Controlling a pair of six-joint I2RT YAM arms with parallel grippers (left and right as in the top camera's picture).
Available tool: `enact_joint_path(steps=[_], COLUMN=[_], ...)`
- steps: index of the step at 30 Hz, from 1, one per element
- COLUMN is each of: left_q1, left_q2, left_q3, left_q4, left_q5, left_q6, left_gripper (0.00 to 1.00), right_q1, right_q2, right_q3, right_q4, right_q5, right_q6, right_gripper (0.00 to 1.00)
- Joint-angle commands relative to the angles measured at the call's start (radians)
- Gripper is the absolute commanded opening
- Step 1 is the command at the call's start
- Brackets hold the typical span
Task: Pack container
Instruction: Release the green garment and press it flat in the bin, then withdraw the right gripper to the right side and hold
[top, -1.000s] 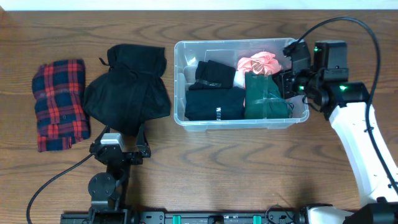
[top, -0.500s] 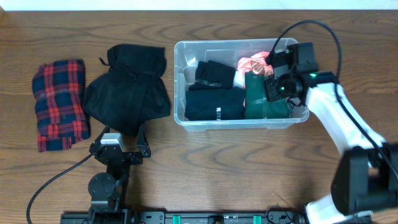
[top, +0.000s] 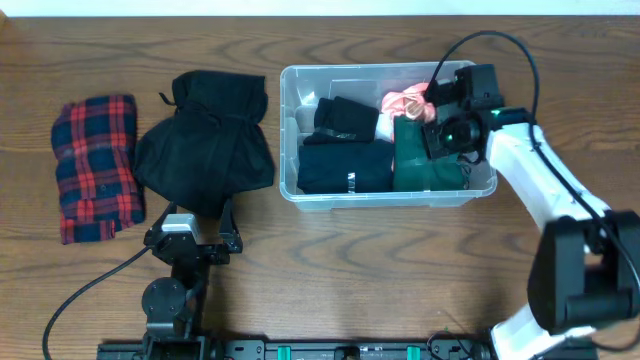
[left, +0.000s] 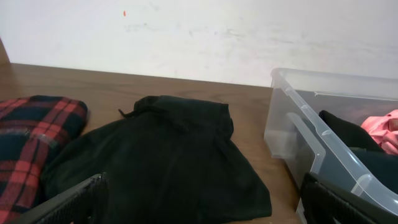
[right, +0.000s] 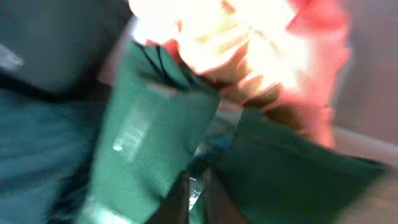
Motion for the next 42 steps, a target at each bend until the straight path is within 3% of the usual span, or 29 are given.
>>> enact_joint_path(steps=[1,7,8,11,14,22,42], left_q1=[-0.004,-0.004,-0.004,-0.004,-0.004,-0.004,-0.004], left_q2=[-0.005,-0.005,-0.005,-0.005,-0.005,-0.005,-0.005], left_q3=[-0.014,-0.014,-0.014,-0.014,-0.014,-0.014,-0.014], left_q4=[-0.036,-0.036,-0.037,-0.037,-0.036,-0.036,-0.036], left_q5=[0.007,0.007,0.007,0.007,0.007,0.007,0.007], left_q6=[0.002,0.002,0.002,0.002,0.002,0.002,0.002], left_gripper=[0.98,0.98,0.98,0.98,0.98,0.98,0.98], right_q1=[-0.008,-0.092,-0.115,-0.185,-0.269,-0.386,-0.387], right_q2=[-0.149,-0.295,-0.315,-0.356,-0.376,-0.378,-0.378], right_q3=[0.055,0.056,0.055,0.055,0.055,0.055,0.055], right_q4=[-0.004,-0.055,-0.063,-0.068,-0.067,-0.100,-0.100], right_q5=[0.031,0.192,0.199,0.228,0.235,0.249,0.249], right_q6=[0.014,0.058,0.058,0.061,0.061,0.061,0.061], right_gripper=[0.13,0.19,0.26,0.72,0.99,0.99,0.99])
